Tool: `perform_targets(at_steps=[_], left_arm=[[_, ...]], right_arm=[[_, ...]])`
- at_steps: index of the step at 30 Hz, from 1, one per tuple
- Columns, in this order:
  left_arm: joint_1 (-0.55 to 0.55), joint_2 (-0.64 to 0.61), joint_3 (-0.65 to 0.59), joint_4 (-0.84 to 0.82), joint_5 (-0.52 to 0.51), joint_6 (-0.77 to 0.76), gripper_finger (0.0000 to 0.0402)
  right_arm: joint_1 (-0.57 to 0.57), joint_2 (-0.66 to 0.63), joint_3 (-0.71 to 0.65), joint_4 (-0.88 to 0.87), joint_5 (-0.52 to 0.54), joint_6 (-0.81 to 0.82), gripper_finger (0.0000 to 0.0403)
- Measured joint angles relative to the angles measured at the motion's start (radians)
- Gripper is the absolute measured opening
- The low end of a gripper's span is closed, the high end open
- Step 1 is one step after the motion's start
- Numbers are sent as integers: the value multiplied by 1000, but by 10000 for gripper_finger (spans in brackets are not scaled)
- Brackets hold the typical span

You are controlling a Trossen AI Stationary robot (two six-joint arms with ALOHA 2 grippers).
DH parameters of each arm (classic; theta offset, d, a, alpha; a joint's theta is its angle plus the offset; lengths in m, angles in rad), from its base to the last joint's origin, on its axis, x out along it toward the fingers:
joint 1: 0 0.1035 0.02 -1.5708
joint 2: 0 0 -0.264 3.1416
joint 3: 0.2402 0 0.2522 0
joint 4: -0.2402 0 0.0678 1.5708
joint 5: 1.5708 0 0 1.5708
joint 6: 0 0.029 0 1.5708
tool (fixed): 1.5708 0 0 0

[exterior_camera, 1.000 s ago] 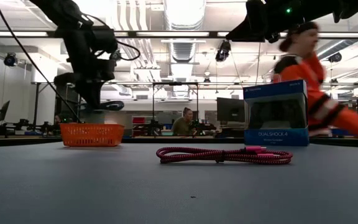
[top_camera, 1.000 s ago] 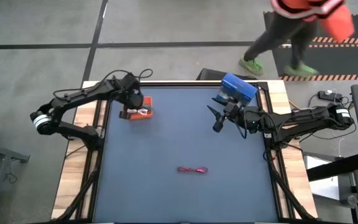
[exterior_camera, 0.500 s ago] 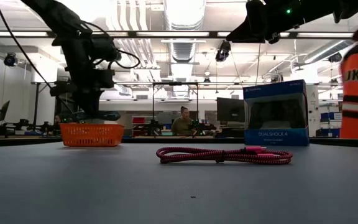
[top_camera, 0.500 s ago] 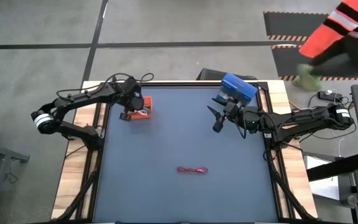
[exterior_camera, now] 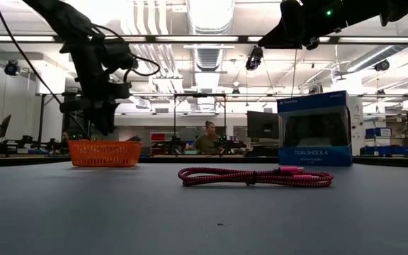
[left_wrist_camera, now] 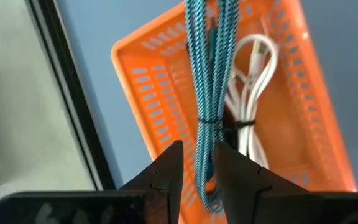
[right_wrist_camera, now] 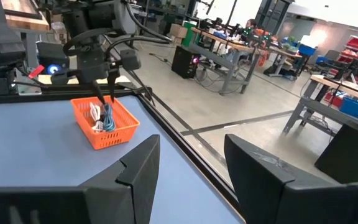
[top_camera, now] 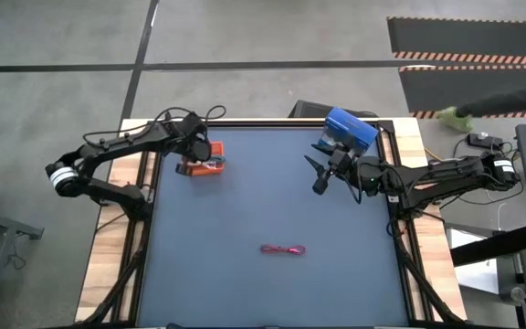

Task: Pick and place USB-C Cables
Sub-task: Put the black blue charger cable into the orange basket

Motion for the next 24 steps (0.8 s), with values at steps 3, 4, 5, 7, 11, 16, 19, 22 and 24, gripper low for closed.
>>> perform_targets(at_steps=[3,4,5,7,11,16,19,22,24], left_arm=[[-2,-11,0,0,-25,-1,73],[-6,-17,0,0,-24,-3,73],[-12,-23,0,1,-19,-18,73],[-31,-28,0,26,18,-81,72],[-62,-28,-9,78,133,-204,61],[-95,-13,-65,188,144,-271,27],[-95,-12,-86,252,143,-283,6],[-94,-11,-99,317,144,-315,4],[-94,-11,-99,333,151,-318,5]], right_arm=[[0,0,0,-1,0,0,171],[0,0,0,-1,0,0,171],[0,0,0,-1,0,0,171],[0,0,0,-2,0,0,171],[0,0,0,-2,2,0,171],[0,0,0,-2,2,-1,171],[0,0,0,-2,2,0,171],[0,0,0,-2,2,0,171],[0,0,0,-2,2,0,171]])
